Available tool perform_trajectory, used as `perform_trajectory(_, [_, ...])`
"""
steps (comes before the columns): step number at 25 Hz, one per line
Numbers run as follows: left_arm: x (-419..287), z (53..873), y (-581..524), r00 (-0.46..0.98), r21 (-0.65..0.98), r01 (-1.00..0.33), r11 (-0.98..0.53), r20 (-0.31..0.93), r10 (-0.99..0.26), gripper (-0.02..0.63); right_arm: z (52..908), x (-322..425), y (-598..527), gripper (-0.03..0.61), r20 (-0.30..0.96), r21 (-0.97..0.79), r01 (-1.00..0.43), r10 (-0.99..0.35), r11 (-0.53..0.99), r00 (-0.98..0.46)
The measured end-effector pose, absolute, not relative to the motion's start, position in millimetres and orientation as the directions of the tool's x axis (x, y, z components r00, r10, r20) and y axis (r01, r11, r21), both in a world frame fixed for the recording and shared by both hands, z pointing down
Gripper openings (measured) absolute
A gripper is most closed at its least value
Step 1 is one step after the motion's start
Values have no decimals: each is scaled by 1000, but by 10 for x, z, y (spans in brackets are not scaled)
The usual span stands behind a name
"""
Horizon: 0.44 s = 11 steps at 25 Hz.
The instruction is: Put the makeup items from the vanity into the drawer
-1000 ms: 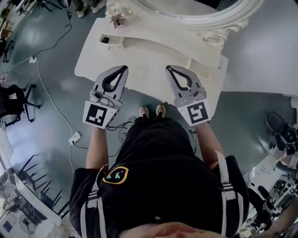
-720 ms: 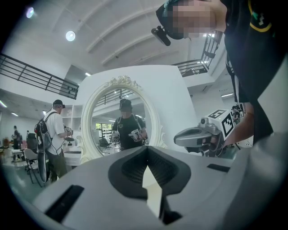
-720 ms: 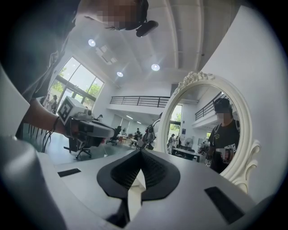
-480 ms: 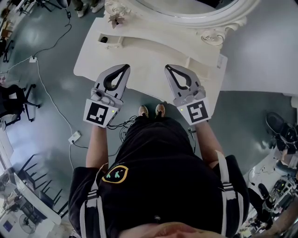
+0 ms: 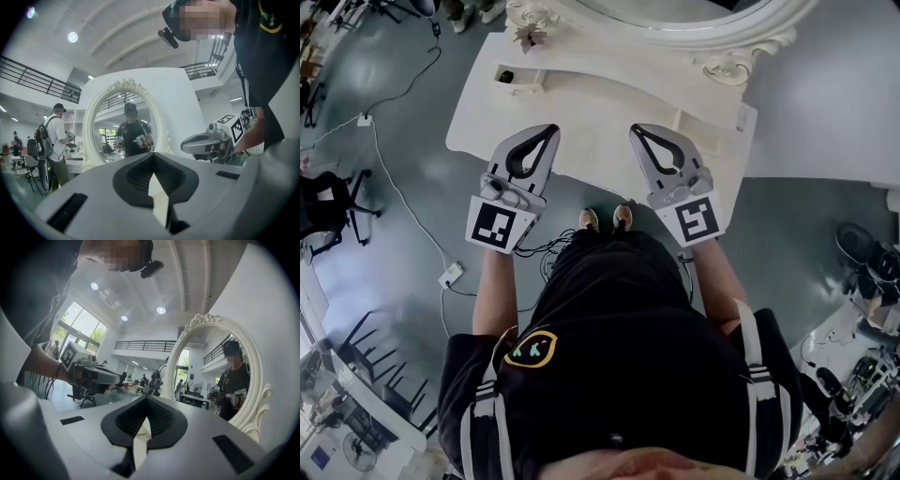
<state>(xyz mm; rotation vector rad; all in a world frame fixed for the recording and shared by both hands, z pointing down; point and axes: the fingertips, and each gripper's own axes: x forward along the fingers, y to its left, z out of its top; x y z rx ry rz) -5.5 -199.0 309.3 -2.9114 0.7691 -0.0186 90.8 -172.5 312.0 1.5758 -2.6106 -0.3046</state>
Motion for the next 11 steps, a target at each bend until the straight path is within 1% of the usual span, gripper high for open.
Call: perform_trajectory(11, [-90, 3190, -2031, 872, -195, -481, -855, -2, -490, 18, 3123, 930, -1741, 20, -34, 207, -871, -887, 445, -461])
